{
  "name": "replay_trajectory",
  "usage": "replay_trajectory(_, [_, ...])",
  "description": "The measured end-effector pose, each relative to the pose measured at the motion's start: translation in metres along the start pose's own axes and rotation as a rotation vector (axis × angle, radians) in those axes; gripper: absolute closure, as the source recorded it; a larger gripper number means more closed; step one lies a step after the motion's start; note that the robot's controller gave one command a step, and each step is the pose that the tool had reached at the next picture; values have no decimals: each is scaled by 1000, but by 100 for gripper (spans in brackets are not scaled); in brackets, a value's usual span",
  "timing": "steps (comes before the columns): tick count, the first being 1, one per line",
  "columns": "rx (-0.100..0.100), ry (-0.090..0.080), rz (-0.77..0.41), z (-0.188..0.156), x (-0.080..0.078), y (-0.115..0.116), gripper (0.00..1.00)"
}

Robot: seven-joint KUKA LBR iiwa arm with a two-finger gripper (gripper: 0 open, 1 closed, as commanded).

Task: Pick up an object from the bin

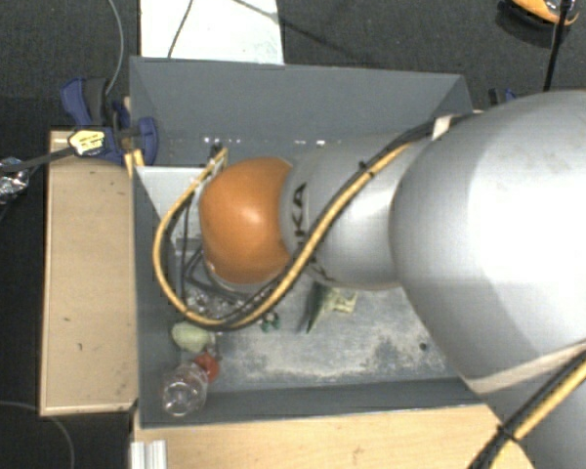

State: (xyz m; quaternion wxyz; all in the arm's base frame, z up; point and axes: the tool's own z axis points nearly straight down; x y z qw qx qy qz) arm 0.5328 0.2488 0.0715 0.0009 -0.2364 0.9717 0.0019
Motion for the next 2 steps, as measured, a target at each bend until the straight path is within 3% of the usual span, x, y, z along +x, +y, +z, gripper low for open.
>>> replay_trajectory(1, [0, 0, 1, 0, 0, 0, 100])
replay_trajectory(2, [1, 0, -7, 0, -13, -2, 100])
